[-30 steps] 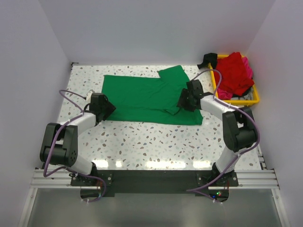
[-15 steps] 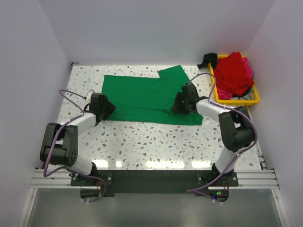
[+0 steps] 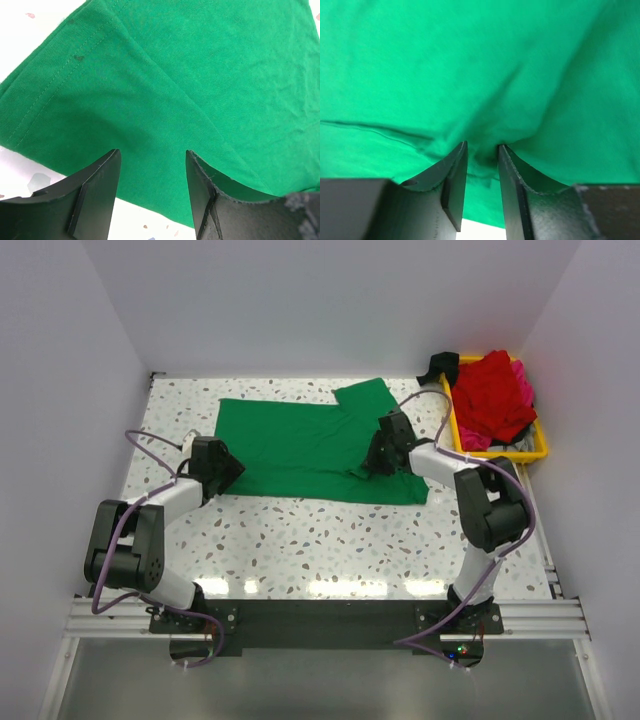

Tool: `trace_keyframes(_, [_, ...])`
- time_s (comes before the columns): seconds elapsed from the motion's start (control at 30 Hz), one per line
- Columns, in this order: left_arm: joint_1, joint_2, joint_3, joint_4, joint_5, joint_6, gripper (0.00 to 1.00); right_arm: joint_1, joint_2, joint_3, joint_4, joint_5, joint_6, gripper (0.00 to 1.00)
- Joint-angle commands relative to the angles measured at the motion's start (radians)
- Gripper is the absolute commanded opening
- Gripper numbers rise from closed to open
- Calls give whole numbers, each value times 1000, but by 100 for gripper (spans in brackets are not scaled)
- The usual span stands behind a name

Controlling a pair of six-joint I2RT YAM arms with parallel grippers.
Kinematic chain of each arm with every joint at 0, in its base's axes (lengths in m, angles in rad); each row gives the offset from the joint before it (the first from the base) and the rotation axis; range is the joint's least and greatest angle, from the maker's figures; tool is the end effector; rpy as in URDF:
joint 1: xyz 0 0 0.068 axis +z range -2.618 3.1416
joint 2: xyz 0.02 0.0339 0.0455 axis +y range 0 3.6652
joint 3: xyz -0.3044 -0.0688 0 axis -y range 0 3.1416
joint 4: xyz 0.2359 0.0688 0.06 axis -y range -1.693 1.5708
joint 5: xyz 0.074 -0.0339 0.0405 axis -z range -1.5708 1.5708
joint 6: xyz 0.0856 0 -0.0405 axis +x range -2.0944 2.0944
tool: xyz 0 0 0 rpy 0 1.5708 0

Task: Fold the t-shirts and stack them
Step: Fold the tshirt

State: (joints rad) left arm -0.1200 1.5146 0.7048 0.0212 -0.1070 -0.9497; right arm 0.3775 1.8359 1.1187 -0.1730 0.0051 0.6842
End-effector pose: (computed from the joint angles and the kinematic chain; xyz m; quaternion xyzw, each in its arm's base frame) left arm 0.3200 -0.0294 0.1751 -0.3907 0.8366 -0.1515 0.3527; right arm 0.3882 0.1534 0.1734 0.1448 0.9315 0.1669 0.2890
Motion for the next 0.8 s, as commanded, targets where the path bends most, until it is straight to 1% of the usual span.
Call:
trace_keyframes(0.0, [3, -24, -2, 37, -2, 12, 59, 0, 11, 76, 13, -4, 14, 33])
trace_keyframes(0.1, [3, -17, -2, 36, 0, 12, 59, -2, 35, 115, 6, -2, 14, 31])
trace_keyframes(0.3, [3, -22, 1, 33, 9, 11, 59, -2, 106, 243, -42, -2, 8, 32])
trace_keyframes(0.57, [3, -48, 5, 13, 12, 17, 60, -6, 207, 429, -78, -37, -23, 40])
trace_keyframes(0.63, [3, -57, 7, 6, 10, 23, 61, -12, 200, 463, -92, -31, -43, 45])
trace_keyframes(0.77, [6, -74, 9, 2, 6, 28, 62, -41, 155, 484, -123, -14, -66, 46])
